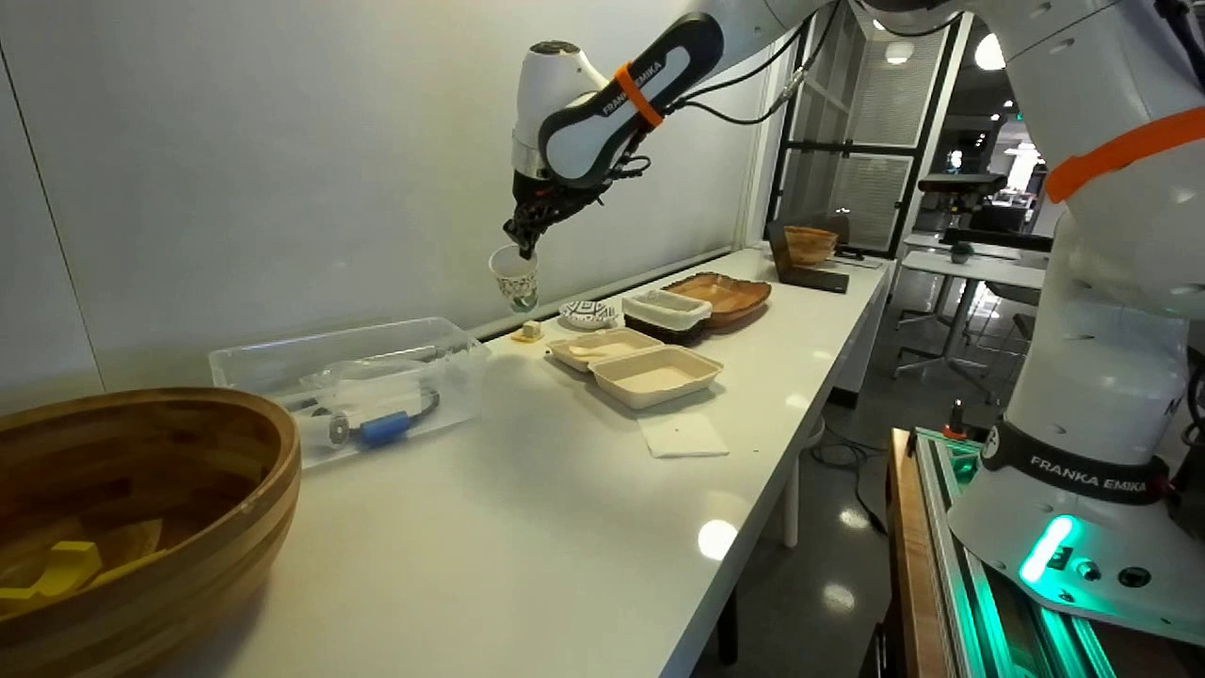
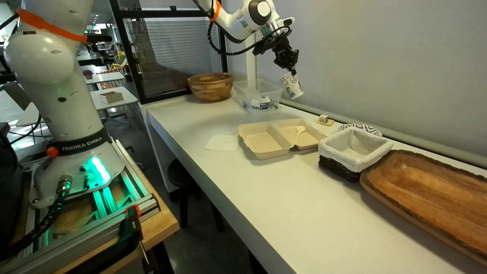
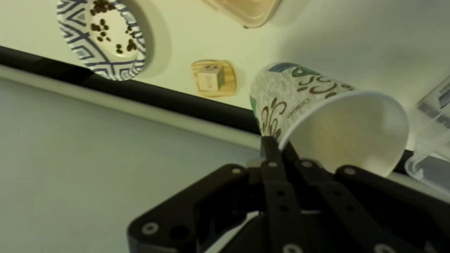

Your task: Pour the contents in the coffee cup into the black and white bowl.

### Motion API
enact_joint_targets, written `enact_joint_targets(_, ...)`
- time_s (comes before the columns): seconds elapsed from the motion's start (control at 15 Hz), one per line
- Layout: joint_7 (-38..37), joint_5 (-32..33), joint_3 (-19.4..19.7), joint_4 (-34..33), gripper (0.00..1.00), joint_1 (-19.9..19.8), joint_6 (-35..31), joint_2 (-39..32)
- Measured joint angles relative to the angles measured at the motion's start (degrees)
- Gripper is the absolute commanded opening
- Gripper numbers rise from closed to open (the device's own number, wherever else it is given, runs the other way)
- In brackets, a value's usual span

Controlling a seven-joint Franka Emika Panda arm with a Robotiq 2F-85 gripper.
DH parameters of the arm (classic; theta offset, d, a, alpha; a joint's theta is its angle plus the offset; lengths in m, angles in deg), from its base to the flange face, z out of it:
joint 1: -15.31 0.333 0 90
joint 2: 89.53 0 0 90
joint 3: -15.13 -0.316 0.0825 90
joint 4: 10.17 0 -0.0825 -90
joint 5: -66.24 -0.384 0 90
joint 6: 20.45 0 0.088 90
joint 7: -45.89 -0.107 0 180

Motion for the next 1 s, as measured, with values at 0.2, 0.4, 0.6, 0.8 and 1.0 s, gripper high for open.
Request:
enact_joint_targets(0.2,10.79,-10.82,-4.3,-0.55,0.01,-3.54,4.46,-0.49)
enact_joint_targets(0.4,19.41,-19.62,-7.69,-1.84,0.01,-6.68,10.35,-1.53)
enact_joint_targets(0.6,23.92,-24.38,-8.63,-4.19,0.01,-8.49,14.83,-4.07)
enact_joint_targets(0.8,26.96,-25.91,-8.8,-6.42,0.01,-9.45,15.26,-7.39)
enact_joint_targets(1.0,30.24,-26.17,-9.2,-8.36,0.35,-10.0,15.22,-10.19)
